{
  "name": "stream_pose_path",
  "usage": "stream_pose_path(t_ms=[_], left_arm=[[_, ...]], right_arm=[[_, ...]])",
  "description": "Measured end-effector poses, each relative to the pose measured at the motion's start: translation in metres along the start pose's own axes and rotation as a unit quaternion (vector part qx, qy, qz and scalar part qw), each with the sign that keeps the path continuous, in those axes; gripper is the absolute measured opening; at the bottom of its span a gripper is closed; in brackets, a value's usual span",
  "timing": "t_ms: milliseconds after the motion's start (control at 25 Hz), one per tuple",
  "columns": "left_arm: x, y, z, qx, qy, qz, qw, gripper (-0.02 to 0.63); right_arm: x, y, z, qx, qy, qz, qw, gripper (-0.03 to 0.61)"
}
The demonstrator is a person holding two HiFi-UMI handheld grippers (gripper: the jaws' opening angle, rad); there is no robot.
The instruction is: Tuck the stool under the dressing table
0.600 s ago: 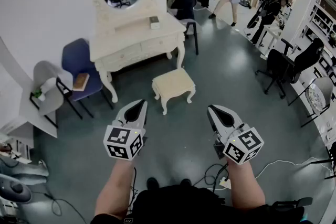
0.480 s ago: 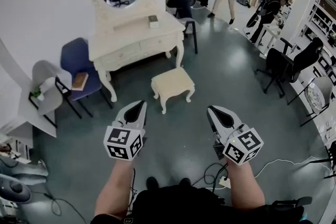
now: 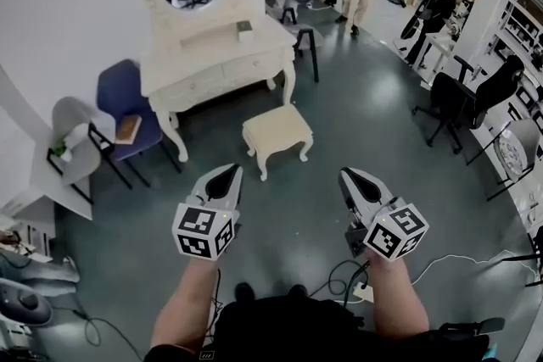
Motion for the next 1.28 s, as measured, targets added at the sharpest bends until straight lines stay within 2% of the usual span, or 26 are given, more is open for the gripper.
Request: stream_pose_path(t_ms=[160,360,680,1000,1280], left_arm=[[-0.008,-0.024,-0.003,-0.009,-0.004,0.010,0.9999,0.018],[-0.013,-0.045,-0.005,-0.002,-0.013,0.000,0.9999,0.018],[-0.023,-0.053,0.007,0.007,0.003,-0.012,0.9999,0.018],[-0.051,-0.037,0.023,0.021,0.020,-0.009,0.9995,0.018],[-0.101,0.002,0.029,0.041,0.019,-0.010,0.9989,0.018]], right_arm=[[0.018,-0.014,0.000,-0.017,-0.005,-0.003,1.000,0.005],[0.044,-0.033,0.002,-0.021,0.001,-0.001,1.000,0.004],[0.058,-0.054,0.017,-0.030,0.024,-0.003,0.999,0.005],[0.035,-0.075,0.032,-0.046,0.053,-0.008,0.997,0.005],[-0.018,-0.106,0.034,-0.044,0.078,-0.007,0.996,0.005]])
Point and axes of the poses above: the fingertips, and each gripper's own axes: x backward along the fingers, y to its left, z out of its underside, the point moved 2 cm from there along x, backward along the fingers, and after that the axes turned 1 degree about y, right-handed, at the moved point
